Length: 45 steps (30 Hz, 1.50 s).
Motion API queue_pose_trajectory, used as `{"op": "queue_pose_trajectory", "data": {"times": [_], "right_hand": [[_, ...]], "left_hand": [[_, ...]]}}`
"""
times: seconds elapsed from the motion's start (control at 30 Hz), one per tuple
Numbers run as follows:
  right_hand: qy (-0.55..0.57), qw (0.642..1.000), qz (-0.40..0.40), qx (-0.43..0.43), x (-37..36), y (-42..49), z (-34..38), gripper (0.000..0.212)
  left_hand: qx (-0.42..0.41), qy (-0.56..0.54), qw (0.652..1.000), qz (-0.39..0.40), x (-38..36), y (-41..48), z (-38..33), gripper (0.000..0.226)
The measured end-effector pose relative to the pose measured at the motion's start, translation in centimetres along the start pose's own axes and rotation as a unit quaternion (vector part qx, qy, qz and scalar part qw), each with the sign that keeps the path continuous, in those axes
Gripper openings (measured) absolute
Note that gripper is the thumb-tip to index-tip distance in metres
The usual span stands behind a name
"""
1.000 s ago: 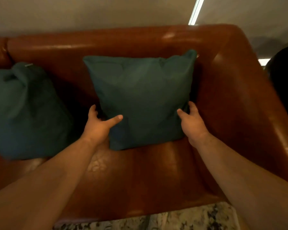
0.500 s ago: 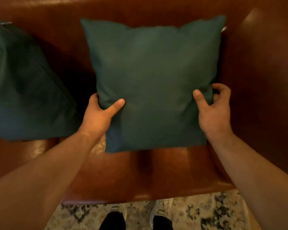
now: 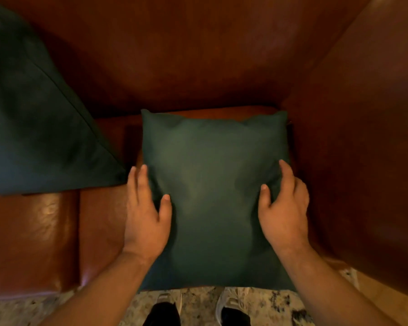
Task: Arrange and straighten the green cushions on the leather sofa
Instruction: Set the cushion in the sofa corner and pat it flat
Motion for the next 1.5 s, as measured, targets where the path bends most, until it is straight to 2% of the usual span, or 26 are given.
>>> {"op": "queue_pose_trajectory", "data": {"times": [0.1,0.17,0.23,0.3,0.37,0.6,0.67,0.73,0.8,0.9,0.97,1.07,1.17,1.23,1.27,1.33,1.4,1.5], "right_hand": [[-0.058,0.99,-0.033,0.124,0.7,0.9,4.3,0.072],[-0.057,0.971,-0.045,0.226,0.4,1.1,7.0,0.07],[-0.082,0.958,-0.002,0.274,-1.3,1.1,8.1,0.069],[-0.159,0.95,0.076,0.259,-4.1,1.0,7.1,0.073],[-0.201,0.944,0.117,0.233,-6.1,1.2,5.1,0.076],[-0.185,0.939,0.236,0.171,-6.7,5.8,5.1,0.085],[-0.184,0.946,0.207,0.169,-5.3,7.9,6.8,0.089],[-0.188,0.956,0.105,0.2,-3.7,8.9,8.6,0.09],[-0.192,0.948,0.062,0.247,-3.6,8.3,8.6,0.087],[-0.23,0.938,0.147,0.216,-6.2,7.0,4.8,0.087],[-0.219,0.942,0.169,0.19,-7.1,7.7,2.9,0.086],[-0.169,0.949,0.188,0.189,-6.9,8.8,3.5,0.087],[-0.179,0.947,0.207,0.17,-6.2,9.1,4.4,0.085],[-0.208,0.95,0.165,0.164,-5.6,8.9,6.0,0.08],[-0.205,0.954,0.128,0.176,-5.4,8.5,7.4,0.08],[-0.152,0.956,0.08,0.239,-5.9,6.5,10.5,0.08],[-0.15,0.937,0.11,0.296,-8.2,4.1,11.7,0.079],[-0.27,0.905,0.205,0.257,-10.9,4.2,10.2,0.088]], "left_hand": [[-0.145,0.086,0.986,-0.003,-0.6,0.4,-4.6,0.076],[-0.187,0.146,0.971,0.037,-2.0,0.2,-6.3,0.075],[-0.191,0.198,0.959,0.07,-3.4,-0.1,-6.3,0.076],[-0.188,0.236,0.95,0.084,-4.3,-0.4,-5.6,0.077],[-0.191,0.269,0.94,0.085,-5.0,-0.5,-5.1,0.079],[-0.169,0.308,0.929,0.118,-6.1,2.0,-7.0,0.08],[-0.16,0.31,0.928,0.128,-6.2,2.4,-7.2,0.082],[-0.157,0.314,0.928,0.124,-6.1,1.9,-6.6,0.084],[-0.162,0.306,0.931,0.113,-5.9,0.9,-5.6,0.084],[-0.2,0.263,0.941,0.078,-5.7,-0.6,-4.8,0.086],[-0.216,0.223,0.949,0.048,-5.5,-0.8,-5.1,0.085],[-0.15,0.15,0.977,0.021,-4.7,0.1,-4.7,0.087],[0.035,0.042,0.998,-0.011,-2.9,1.9,-2.0,0.108],[0.171,-0.067,0.983,-0.007,-1.9,2.8,0.8,0.125],[0.223,-0.144,0.964,0.005,-1.8,3.0,2.3,0.126],[0.286,-0.27,0.918,0.051,-2.5,2.8,4.8,0.107],[0.302,-0.298,0.902,0.081,-2.9,2.5,6.5,0.102],[0.308,-0.274,0.909,0.058,-2.8,2.5,7.9,0.11]]}}
Point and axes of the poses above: each hand's wrist, its own y-axis towards the middle knuckle, its own x-axis out of the back of the hand, z = x × y, the point moved 6 cm from there along y, towards the middle knuckle, and after that the axes turned 6 degrees about y, right-handed, at the moved point
